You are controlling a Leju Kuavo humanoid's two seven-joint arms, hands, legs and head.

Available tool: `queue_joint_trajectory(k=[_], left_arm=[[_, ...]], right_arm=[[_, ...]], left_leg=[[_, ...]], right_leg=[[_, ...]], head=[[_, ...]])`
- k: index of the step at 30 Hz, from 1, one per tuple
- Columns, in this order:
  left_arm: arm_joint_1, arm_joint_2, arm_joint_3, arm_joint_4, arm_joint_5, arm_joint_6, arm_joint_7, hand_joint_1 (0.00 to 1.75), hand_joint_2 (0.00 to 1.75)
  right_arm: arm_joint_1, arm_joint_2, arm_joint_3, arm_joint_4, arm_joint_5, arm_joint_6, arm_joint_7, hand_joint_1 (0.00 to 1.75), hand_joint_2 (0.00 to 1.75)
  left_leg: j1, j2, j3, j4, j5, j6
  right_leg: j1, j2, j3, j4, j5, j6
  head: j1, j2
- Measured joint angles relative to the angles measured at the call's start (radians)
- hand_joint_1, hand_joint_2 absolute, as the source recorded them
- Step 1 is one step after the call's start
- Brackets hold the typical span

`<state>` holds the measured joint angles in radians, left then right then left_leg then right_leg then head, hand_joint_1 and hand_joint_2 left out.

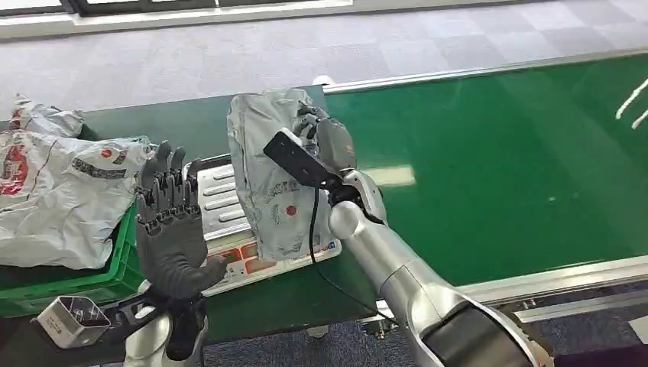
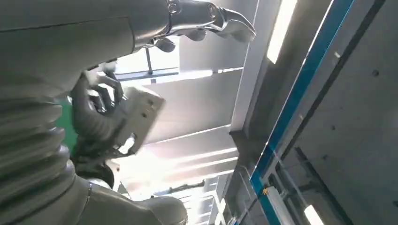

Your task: Moved the parcel from conveyor to table for the left to box.

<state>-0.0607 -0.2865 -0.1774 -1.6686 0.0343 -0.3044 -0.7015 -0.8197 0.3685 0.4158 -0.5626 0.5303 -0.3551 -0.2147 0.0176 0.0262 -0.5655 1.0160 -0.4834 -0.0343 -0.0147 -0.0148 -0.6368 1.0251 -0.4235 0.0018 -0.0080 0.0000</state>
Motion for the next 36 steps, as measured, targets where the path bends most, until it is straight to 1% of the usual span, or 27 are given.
queue_joint_trajectory(k=[7, 13, 18, 20, 21, 22, 23, 25, 30, 31, 33, 34, 36], left_arm=[[-0.002, 0.000, 0.000, 0.011, -0.019, 0.002, 0.000, 0.00, 1.75], [-0.002, 0.000, 0.000, 0.010, -0.022, 0.006, 0.000, 0.00, 1.75], [-0.002, 0.000, 0.000, 0.010, -0.032, 0.014, 0.000, 0.00, 1.75], [-0.002, 0.000, 0.000, 0.010, -0.040, 0.018, 0.001, 0.00, 1.75], [-0.002, 0.000, 0.000, 0.011, -0.053, 0.025, 0.002, 0.00, 1.75], [-0.002, 0.000, 0.000, 0.012, -0.067, 0.037, 0.005, 0.00, 1.75], [-0.002, 0.000, 0.000, 0.014, -0.076, 0.042, 0.008, 0.00, 1.75], [-0.003, 0.000, 0.000, 0.021, -0.087, 0.053, 0.011, 0.00, 1.75], [-0.005, 0.000, 0.001, 0.031, -0.090, 0.054, 0.011, 0.00, 1.75], [-0.005, 0.000, 0.001, 0.032, -0.090, 0.054, 0.011, 0.00, 1.75], [-0.006, 0.000, 0.001, 0.035, -0.090, 0.055, 0.011, 0.00, 1.75], [-0.006, 0.000, 0.001, 0.036, -0.103, 0.065, 0.015, 0.00, 1.75], [-0.011, 0.000, 0.001, 0.042, -0.163, 0.112, 0.036, 0.00, 1.75]], right_arm=[[-0.012, 0.000, 0.059, 0.083, 0.005, -0.010, 0.046, 0.00, 0.00], [-0.012, 0.000, 0.119, 0.109, -0.030, -0.068, 0.055, 0.00, 0.00], [-0.017, 0.000, 0.128, 0.112, -0.036, -0.161, 0.012, 0.00, 0.00], [-0.015, 0.000, 0.125, 0.110, -0.001, -0.249, -0.048, 0.00, 0.00], [0.001, -0.001, 0.104, 0.075, 0.068, -0.293, -0.108, 0.00, 0.00], [0.037, -0.003, 0.062, -0.001, 0.143, -0.324, -0.174, 0.00, 0.00], [0.069, -0.003, 0.019, -0.074, 0.193, -0.336, -0.217, 0.00, 0.00], [0.107, 0.001, -0.050, -0.198, 0.225, -0.344, -0.225, 0.00, 0.00], [0.162, 0.000, -0.132, -0.357, 0.235, -0.346, -0.216, 0.00, 0.00], [0.168, 0.000, -0.141, -0.375, 0.235, -0.346, -0.216, 0.00, 1.75], [0.177, 0.000, -0.153, -0.403, 0.235, -0.346, -0.218, 0.00, 1.75], [0.187, 0.000, -0.162, -0.427, 0.228, -0.346, -0.243, 0.00, 1.75], [0.242, 0.000, -0.194, -0.543, 0.178, -0.346, -0.348, 0.00, 1.75]], left_leg=[[0.000, 0.000, 0.000, 0.000, 0.000, 0.000], [0.000, 0.000, 0.000, 0.000, 0.000, 0.000], [0.000, 0.000, 0.000, 0.000, 0.000, 0.000], [0.000, 0.000, 0.000, 0.000, 0.000, 0.000], [0.000, 0.000, 0.000, 0.000, 0.000, 0.000], [0.000, 0.000, 0.000, 0.000, 0.000, 0.000], [0.000, 0.000, 0.000, 0.000, 0.000, 0.000], [0.000, -0.002, -0.001, 0.000, 0.000, 0.000], [-0.001, -0.001, -0.001, 0.000, -0.001, 0.000], [-0.001, -0.001, -0.001, 0.000, -0.001, 0.000], [-0.001, -0.001, 0.000, 0.000, -0.001, 0.000], [-0.001, -0.001, 0.001, 0.001, -0.001, 0.000], [-0.001, -0.003, 0.000, 0.001, -0.001, 0.000]], right_leg=[[0.000, 0.000, 0.000, 0.000, 0.000, 0.000], [0.000, 0.000, -0.001, 0.000, 0.000, 0.000], [0.000, 0.000, -0.001, 0.000, 0.000, 0.000], [0.000, 0.000, -0.001, 0.000, 0.000, 0.000], [0.000, 0.000, -0.001, 0.000, 0.000, 0.000], [0.000, 0.000, -0.001, 0.000, 0.000, 0.000], [0.000, 0.000, -0.001, 0.000, 0.000, 0.000], [0.000, -0.001, -0.001, 0.000, -0.001, 0.000], [-0.001, 0.000, -0.001, 0.000, -0.001, 0.001], [-0.001, -0.001, -0.001, 0.000, -0.001, 0.001], [0.000, -0.001, -0.001, 0.000, -0.001, 0.001], [0.000, -0.001, -0.001, 0.000, -0.001, 0.001], [0.000, -0.002, -0.001, 0.000, -0.001, 0.001]], head=[[0.000, 0.000], [0.000, 0.000], [0.000, 0.000], [0.000, 0.000], [0.000, 0.000], [0.000, 0.000], [-0.001, 0.000], [0.000, 0.000], [0.000, 0.000], [0.000, 0.000], [0.000, 0.000], [0.000, 0.000], [0.000, 0.000]])
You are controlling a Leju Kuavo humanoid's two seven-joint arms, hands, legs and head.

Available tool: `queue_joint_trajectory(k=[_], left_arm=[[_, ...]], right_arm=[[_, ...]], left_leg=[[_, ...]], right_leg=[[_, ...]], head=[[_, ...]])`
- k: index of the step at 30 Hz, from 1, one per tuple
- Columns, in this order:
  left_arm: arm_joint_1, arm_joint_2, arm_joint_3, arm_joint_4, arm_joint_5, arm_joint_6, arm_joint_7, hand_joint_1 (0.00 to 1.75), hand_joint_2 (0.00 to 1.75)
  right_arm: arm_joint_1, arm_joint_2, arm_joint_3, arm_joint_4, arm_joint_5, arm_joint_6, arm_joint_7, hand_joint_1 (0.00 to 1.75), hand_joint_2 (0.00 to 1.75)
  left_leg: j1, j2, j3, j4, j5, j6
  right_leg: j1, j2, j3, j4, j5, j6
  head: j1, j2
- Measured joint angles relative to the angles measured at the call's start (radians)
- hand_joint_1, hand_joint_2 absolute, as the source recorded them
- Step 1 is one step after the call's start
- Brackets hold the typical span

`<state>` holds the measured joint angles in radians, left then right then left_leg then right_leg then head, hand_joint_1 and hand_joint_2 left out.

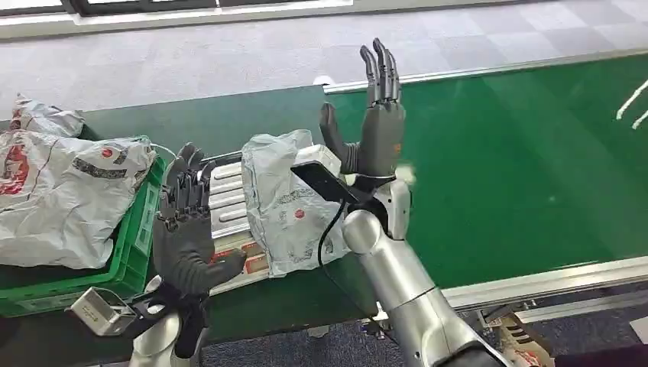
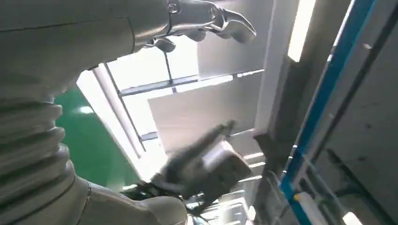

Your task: Moved the parcel from conveyor to table for the left to box.

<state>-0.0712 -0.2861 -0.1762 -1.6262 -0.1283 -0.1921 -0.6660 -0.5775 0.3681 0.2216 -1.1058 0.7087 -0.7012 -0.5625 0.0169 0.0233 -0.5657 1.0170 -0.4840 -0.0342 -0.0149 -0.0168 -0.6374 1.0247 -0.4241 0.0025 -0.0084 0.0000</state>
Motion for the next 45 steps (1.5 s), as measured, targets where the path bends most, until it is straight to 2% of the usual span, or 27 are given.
queue_joint_trajectory(k=[2, 6, 8, 10, 12, 14, 17, 25, 37, 38, 39, 45], left_arm=[[-0.010, 0.001, 0.001, 0.015, -0.061, 0.047, 0.017, 0.00, 1.75], [-0.028, 0.000, 0.002, 0.033, -0.082, 0.065, 0.020, 0.00, 1.75], [-0.046, 0.001, 0.002, 0.055, -0.166, 0.134, 0.042, 0.00, 1.75], [-0.085, 0.007, 0.002, 0.120, -0.437, 0.335, 0.145, 0.00, 1.75], [-0.147, 0.021, 0.002, 0.217, -0.780, 0.500, 0.308, 0.00, 1.75], [-0.228, 0.031, 0.000, 0.340, -1.000, 0.557, 0.421, 0.00, 1.75], [-0.333, 0.042, -0.008, 0.542, -1.177, 0.534, 0.523, 0.00, 1.75], [-0.516, 0.046, -0.056, 0.905, -1.300, 0.436, 0.548, 0.00, 1.75], [-0.610, 0.022, -0.105, 1.051, -1.315, 0.380, 0.536, 0.00, 1.75], [-0.612, 0.022, -0.105, 1.053, -1.313, 0.368, 0.530, 0.05, 1.75], [-0.616, 0.022, -0.105, 1.056, -1.311, 0.355, 0.522, 1.75, 1.75], [-0.627, 0.024, -0.106, 1.076, -1.292, 0.288, 0.460, 1.75, 1.75]], right_arm=[[0.046, 0.000, -0.036, -0.141, -0.041, -0.002, -0.084, 0.00, 1.75], [0.092, 0.000, -0.071, -0.283, -0.056, -0.001, -0.100, 0.00, 1.75], [0.128, 0.000, -0.082, -0.365, -0.073, 0.001, -0.107, 0.00, 1.75], [0.183, 0.000, -0.084, -0.507, -0.091, 0.000, -0.128, 0.00, 1.75], [0.235, 0.000, -0.084, -0.634, -0.099, 0.000, -0.136, 0.00, 1.75], [0.265, -0.003, -0.083, -0.738, -0.104, 0.000, -0.136, 0.00, 1.75], [0.285, -0.008, -0.074, -0.848, -0.115, 0.000, -0.137, 0.00, 1.75], [0.292, -0.012, -0.055, -0.891, -0.163, 0.003, -0.135, 0.00, 1.75], [0.280, -0.012, -0.024, -0.758, -0.185, 0.006, -0.135, 0.00, 1.75], [0.280, -0.012, -0.023, -0.754, -0.186, 0.006, -0.135, 0.00, 1.75], [0.280, -0.012, -0.022, -0.749, -0.186, 0.006, -0.135, 0.00, 1.75], [0.280, -0.012, -0.022, -0.722, -0.196, 0.006, -0.135, 0.00, 1.75]], left_leg=[[0.000, -0.001, -0.002, 0.000, 0.000, 0.000], [0.000, 0.002, -0.001, 0.000, -0.001, 0.000], [0.000, -0.001, -0.001, 0.000, -0.001, 0.000], [0.000, -0.005, -0.002, 0.000, -0.001, 0.000], [0.000, -0.005, -0.002, 0.000, -0.001, 0.000], [-0.001, -0.004, -0.002, 0.000, 0.000, 0.000], [-0.001, 0.001, -0.001, 0.000, 0.000, 0.000], [-0.001, 0.000, -0.001, 0.000, 0.000, 0.001], [-0.001, -0.006, 0.000, 0.000, 0.002, 0.004], [-0.002, -0.006, 0.000, 0.000, 0.002, 0.004], [-0.001, -0.006, 0.000, 0.000, 0.002, 0.004], [-0.002, -0.008, 0.000, 0.000, 0.002, 0.004]], right_leg=[[0.000, -0.001, 0.000, 0.000, 0.000, 0.000], [0.000, 0.000, -0.001, 0.000, 0.000, 0.000], [0.000, -0.001, 0.000, -0.001, -0.001, 0.001], [0.000, -0.005, 0.001, -0.001, -0.001, 0.002], [0.000, -0.004, 0.001, -0.001, -0.001, 0.002], [-0.001, -0.004, 0.001, -0.001, -0.001, 0.002], [-0.001, -0.002, 0.001, -0.001, 0.000, 0.002], [-0.001, -0.001, 0.001, 0.000, 0.001, 0.002], [-0.002, -0.009, 0.006, 0.000, 0.000, 0.003], [-0.002, -0.009, 0.007, 0.000, 0.000, 0.003], [-0.002, -0.009, 0.007, 0.000, 0.000, 0.003], [-0.002, -0.011, 0.007, 0.000, 0.000, 0.003]], head=[[0.000, 0.000], [0.000, 0.000], [0.000, 0.000], [0.000, 0.000], [0.000, 0.000], [0.000, 0.000], [0.000, 0.000], [0.000, 0.000], [0.000, 0.000], [0.000, 0.000], [0.000, 0.000], [0.000, 0.000]])
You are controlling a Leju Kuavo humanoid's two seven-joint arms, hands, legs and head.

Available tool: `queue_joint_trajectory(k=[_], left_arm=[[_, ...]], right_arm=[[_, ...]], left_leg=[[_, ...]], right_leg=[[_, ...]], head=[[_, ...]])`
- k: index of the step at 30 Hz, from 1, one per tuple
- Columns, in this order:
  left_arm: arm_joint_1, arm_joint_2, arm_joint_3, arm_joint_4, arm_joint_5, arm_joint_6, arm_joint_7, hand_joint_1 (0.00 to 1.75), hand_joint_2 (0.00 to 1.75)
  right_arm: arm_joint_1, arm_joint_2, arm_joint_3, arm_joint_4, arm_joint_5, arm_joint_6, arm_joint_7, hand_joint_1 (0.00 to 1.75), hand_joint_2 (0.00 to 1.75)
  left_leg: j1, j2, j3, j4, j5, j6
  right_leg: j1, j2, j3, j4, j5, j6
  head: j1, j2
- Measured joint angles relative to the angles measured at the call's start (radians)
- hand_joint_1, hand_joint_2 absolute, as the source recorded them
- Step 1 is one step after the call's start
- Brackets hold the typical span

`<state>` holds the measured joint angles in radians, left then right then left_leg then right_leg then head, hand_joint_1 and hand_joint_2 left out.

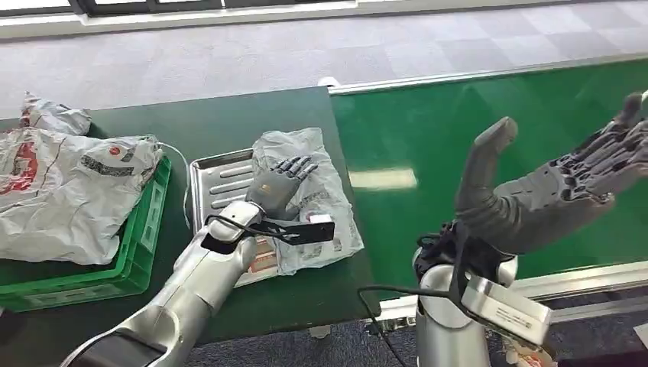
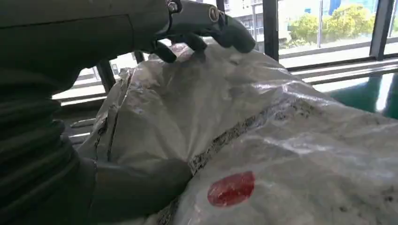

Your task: Moved the parcel from conveyor to table for the left to box.

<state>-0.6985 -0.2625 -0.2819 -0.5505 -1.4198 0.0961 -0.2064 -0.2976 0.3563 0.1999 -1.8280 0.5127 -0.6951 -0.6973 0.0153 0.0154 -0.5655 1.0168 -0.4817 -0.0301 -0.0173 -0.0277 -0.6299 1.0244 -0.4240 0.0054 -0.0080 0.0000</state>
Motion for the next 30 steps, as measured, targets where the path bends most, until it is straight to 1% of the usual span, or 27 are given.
queue_joint_trajectory(k=[4, 8, 20, 30], left_arm=[[-0.005, 0.002, -0.014, 0.016, 0.005, -0.060, -0.022, 1.75, 1.75], [-0.030, 0.005, -0.020, 0.044, 0.037, -0.155, -0.081, 1.75, 1.75], [-0.089, 0.014, -0.029, 0.097, 0.043, -0.207, -0.111, 1.75, 1.75], [-0.114, 0.019, -0.042, 0.127, 0.056, -0.209, -0.122, 1.75, 1.75]], right_arm=[[0.000, 0.000, 0.000, 0.013, -0.012, 0.000, 0.000, 0.00, 1.75], [0.000, 0.000, 0.000, 0.023, -0.024, 0.000, 0.000, 0.00, 1.75], [0.001, 0.000, -0.005, 0.030, -0.024, 0.000, 0.000, 0.00, 1.75], [0.002, 0.000, -0.013, 0.030, -0.018, 0.000, 0.000, 0.00, 1.75]], left_leg=[[0.000, 0.000, 0.000, 0.000, 0.000, 0.000], [0.000, 0.000, 0.000, 0.000, 0.000, 0.000], [0.000, 0.001, 0.000, 0.000, 0.000, 0.000], [0.000, 0.001, 0.000, 0.000, 0.000, 0.000]], right_leg=[[0.000, 0.000, 0.000, 0.000, 0.000, 0.000], [0.000, 0.000, 0.000, 0.000, 0.000, 0.000], [0.000, 0.003, -0.002, 0.000, 0.000, 0.000], [0.000, 0.003, -0.002, 0.000, 0.000, 0.000]], head=[[0.000, 0.000], [0.000, 0.000], [0.000, 0.000], [0.000, 0.000]])
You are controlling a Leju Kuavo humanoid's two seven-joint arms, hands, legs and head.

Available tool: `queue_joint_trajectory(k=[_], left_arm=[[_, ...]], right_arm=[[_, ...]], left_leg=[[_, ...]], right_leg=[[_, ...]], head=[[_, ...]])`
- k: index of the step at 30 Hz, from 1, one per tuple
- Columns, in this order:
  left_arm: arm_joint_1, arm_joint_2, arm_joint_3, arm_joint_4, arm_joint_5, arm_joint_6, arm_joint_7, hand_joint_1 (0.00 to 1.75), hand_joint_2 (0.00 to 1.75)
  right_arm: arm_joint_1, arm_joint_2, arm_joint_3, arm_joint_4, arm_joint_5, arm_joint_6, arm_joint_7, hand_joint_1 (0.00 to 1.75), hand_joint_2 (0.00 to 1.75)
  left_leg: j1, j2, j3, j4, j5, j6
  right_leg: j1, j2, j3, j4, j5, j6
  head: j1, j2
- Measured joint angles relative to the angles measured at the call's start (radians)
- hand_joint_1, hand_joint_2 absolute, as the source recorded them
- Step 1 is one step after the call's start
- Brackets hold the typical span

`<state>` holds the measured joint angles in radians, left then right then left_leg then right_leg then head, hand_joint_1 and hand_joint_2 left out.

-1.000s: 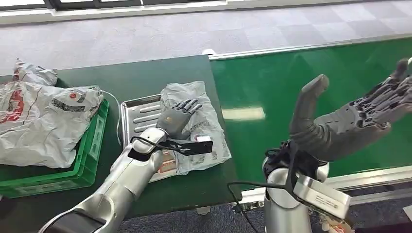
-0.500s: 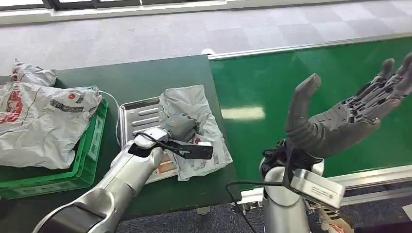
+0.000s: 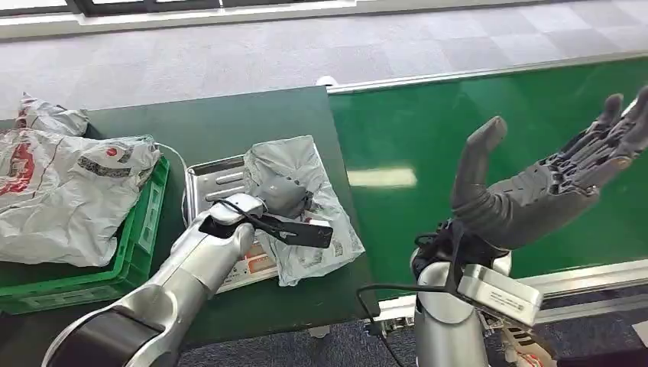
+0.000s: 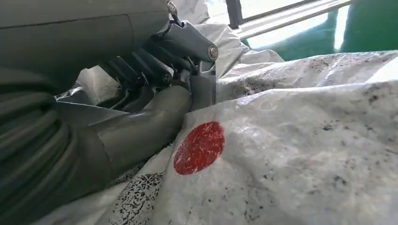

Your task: Moved the parcel from conveyor to table for the left to box.

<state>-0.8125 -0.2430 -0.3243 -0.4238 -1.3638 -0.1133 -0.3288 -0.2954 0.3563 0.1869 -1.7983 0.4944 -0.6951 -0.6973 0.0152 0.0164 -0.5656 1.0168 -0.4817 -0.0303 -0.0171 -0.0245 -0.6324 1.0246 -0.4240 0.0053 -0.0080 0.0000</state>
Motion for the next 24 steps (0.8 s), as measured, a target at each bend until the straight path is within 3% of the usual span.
queue_joint_trajectory(k=[4, 6, 7, 8, 10, 13, 15, 19, 24], left_arm=[[-0.002, 0.001, 0.000, 0.003, 0.018, 0.040, -0.005, 1.75, 1.75], [0.006, 0.003, 0.000, -0.013, 0.045, 0.205, 0.021, 1.75, 1.75], [0.010, 0.004, 0.007, -0.032, 0.068, 0.329, 0.037, 1.66, 1.75], [0.009, 0.005, 0.017, -0.059, 0.096, 0.453, 0.052, 0.00, 1.75], [0.010, 0.010, 0.044, -0.115, 0.143, 0.606, 0.070, 0.00, 1.75], [0.032, 0.026, 0.089, -0.222, 0.207, 0.666, 0.084, 0.00, 1.75], [0.046, 0.036, 0.106, -0.269, 0.247, 0.610, 0.067, 0.00, 1.75], [0.049, 0.058, 0.109, -0.295, 0.266, 0.361, 0.023, 0.00, 1.75], [0.040, 0.075, 0.110, -0.289, 0.255, 0.310, 0.021, 0.00, 1.75]], right_arm=[[0.001, 0.000, -0.006, 0.000, 0.010, 0.000, 0.000, 0.00, 1.75], [0.004, 0.000, -0.015, -0.005, 0.020, 0.000, 0.000, 0.00, 1.75], [0.006, 0.000, -0.021, -0.009, 0.021, 0.000, 0.000, 0.00, 1.75], [0.008, -0.001, -0.026, -0.014, 0.020, 0.000, 0.000, 0.00, 1.75], [0.012, -0.002, -0.032, -0.019, 0.019, -0.001, 0.000, 0.00, 1.75], [0.015, -0.003, -0.043, -0.021, 0.014, -0.001, 0.000, 0.00, 1.75], [0.015, -0.003, -0.045, -0.021, 0.011, -0.001, 0.000, 0.00, 1.75], [0.015, -0.003, -0.046, -0.014, -0.007, -0.001, 0.000, 0.00, 1.75], [0.015, -0.003, -0.046, -0.002, -0.014, -0.001, 0.000, 0.00, 1.75]], left_leg=[[0.000, 0.000, 0.000, 0.000, 0.000, 0.000], [0.000, 0.000, -0.001, 0.000, 0.001, -0.001], [0.000, 0.000, -0.002, 0.000, 0.001, -0.001], [0.000, 0.000, -0.002, 0.000, 0.001, -0.001], [0.000, 0.000, -0.002, 0.000, 0.001, -0.001], [0.000, 0.000, -0.002, 0.000, 0.001, -0.001], [0.000, 0.000, -0.003, 0.000, 0.001, -0.001], [0.000, 0.000, -0.003, 0.000, 0.001, -0.001], [0.000, 0.000, -0.003, 0.000, 0.001, -0.001]], right_leg=[[0.000, 0.000, 0.000, 0.000, 0.000, 0.000], [0.000, 0.000, -0.001, 0.000, 0.000, 0.000], [0.000, 0.000, -0.002, 0.000, 0.000, 0.000], [0.000, 0.000, -0.002, 0.000, 0.000, 0.000], [0.000, 0.000, -0.002, 0.000, 0.000, 0.000], [0.000, 0.001, -0.002, 0.000, 0.000, 0.000], [0.000, 0.000, -0.003, 0.000, 0.000, 0.000], [0.000, 0.000, -0.003, 0.000, 0.000, 0.000], [0.000, 0.001, -0.003, 0.000, 0.001, 0.000]], head=[[0.000, 0.000], [0.000, 0.000], [0.000, 0.000], [0.000, 0.000], [0.000, 0.000], [0.000, 0.000], [0.000, 0.000], [0.000, 0.000], [0.000, 0.000]])
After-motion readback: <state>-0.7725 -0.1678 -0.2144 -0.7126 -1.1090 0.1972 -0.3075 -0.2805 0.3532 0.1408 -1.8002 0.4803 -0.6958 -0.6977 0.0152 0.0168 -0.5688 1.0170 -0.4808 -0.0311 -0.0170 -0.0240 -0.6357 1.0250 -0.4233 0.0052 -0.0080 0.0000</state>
